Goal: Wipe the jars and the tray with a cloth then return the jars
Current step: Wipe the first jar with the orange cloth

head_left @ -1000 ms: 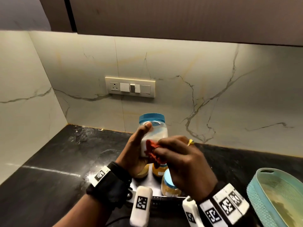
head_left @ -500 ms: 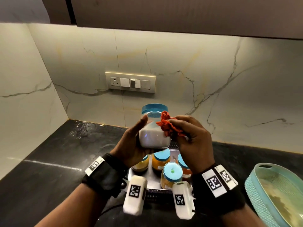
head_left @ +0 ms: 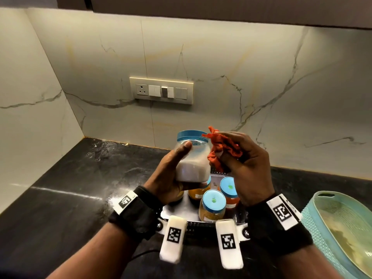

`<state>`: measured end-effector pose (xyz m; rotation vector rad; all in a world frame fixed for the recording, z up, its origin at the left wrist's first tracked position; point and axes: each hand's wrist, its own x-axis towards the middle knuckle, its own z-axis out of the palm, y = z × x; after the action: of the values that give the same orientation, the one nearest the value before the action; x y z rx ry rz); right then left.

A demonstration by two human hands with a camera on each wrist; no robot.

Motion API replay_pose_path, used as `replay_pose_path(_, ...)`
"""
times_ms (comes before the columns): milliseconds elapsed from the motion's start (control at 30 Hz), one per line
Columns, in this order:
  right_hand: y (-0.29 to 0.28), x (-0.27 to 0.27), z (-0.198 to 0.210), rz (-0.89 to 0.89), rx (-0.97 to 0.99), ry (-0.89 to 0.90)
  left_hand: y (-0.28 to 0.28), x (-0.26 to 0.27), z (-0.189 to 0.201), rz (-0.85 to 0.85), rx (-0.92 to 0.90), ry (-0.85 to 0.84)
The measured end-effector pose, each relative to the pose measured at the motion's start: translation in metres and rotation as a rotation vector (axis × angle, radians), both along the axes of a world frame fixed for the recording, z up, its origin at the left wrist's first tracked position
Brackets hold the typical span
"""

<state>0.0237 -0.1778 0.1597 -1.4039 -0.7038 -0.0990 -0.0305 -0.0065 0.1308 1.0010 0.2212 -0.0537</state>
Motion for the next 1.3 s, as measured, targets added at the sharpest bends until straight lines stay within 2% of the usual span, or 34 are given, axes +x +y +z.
replay_pose_path(100,0.001,0.002,-0.002,-0.021,-0.046,-0.014,0.0,0.001,-0.003,-0.014,0.003,-0.004)
replay_pose_path(200,0.004,0.004,-0.007,-0.122,-0.144,-0.046,0.0,0.003,-0.005,-0.007,0.006,-0.012)
replay_pose_path(333,0.012,0.001,-0.013,-0.32,-0.362,-0.218,-0.001,0.006,-0.009,-0.011,0.021,-0.044)
replay_pose_path(433,0.021,-0.008,-0.015,-0.335,-0.462,-0.285,-0.002,0.01,-0.011,-0.017,0.023,-0.078)
replay_pose_path(667,0.017,-0.004,-0.015,-0.383,-0.379,-0.408,-0.002,0.014,-0.009,0.034,0.048,-0.081)
replay_pose_path(800,0.015,0.003,-0.013,-0.354,-0.253,-0.205,-0.001,0.015,-0.006,0.061,0.051,-0.09)
replay_pose_path(967,0.014,0.01,-0.015,-0.308,-0.317,-0.12,0.002,0.018,-0.005,0.031,0.055,-0.121)
replay_pose_path(1067,0.013,0.012,-0.012,-0.242,-0.261,-0.088,0.002,0.019,-0.008,0.026,0.042,-0.105)
replay_pose_path(1133,0.012,0.013,-0.009,-0.254,-0.235,-0.115,0.001,0.021,-0.01,0.03,0.04,-0.089)
replay_pose_path(1233,0.013,0.014,-0.008,-0.332,-0.303,-0.23,0.001,0.023,-0.01,0.035,0.048,-0.077)
replay_pose_path(1300,0.012,0.016,-0.01,-0.331,-0.319,-0.233,0.001,0.025,-0.011,0.04,0.052,-0.065)
